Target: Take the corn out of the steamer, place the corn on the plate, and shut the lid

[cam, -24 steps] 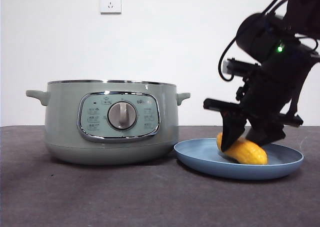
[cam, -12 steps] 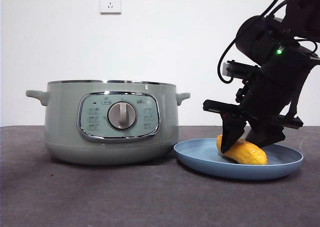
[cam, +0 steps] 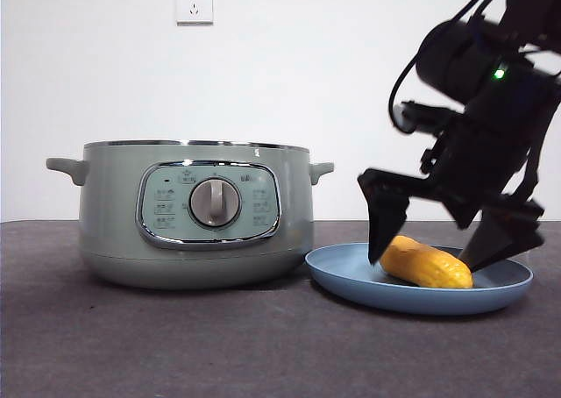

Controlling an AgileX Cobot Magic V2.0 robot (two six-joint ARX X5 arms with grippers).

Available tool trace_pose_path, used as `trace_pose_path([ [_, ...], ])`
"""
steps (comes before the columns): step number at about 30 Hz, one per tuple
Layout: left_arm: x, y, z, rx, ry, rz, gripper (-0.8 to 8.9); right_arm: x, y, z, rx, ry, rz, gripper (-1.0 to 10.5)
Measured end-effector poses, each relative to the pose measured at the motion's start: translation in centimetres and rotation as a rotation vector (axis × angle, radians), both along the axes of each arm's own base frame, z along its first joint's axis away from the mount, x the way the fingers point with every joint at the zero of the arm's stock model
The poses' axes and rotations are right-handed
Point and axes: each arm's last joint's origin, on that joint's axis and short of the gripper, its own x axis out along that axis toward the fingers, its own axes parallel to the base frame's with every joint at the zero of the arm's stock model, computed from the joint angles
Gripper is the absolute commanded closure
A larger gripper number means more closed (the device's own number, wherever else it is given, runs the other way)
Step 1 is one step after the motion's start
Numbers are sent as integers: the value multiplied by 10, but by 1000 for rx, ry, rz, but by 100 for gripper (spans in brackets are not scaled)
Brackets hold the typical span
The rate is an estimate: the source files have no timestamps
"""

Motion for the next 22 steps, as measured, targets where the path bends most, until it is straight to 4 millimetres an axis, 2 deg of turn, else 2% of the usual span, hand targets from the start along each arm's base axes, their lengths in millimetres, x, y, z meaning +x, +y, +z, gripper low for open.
trace_pose_path([
  [4,28,-13,5,-43,-17,-84,822,-10,-5,29,23,-61,5,374],
  [8,53,-24,8,-67,-39,-127,822,-29,-13,65,46,-144,19,375],
  [11,68,-30,5,-57,-16,-122,822,-49,-22,90,55,-189,30,375],
  [14,92,-39,0,-38,-3,-123,822,-73,-33,112,66,-229,35,378],
  [22,158,-64,-23,-18,27,-136,822,-130,-58,146,94,-303,37,379],
])
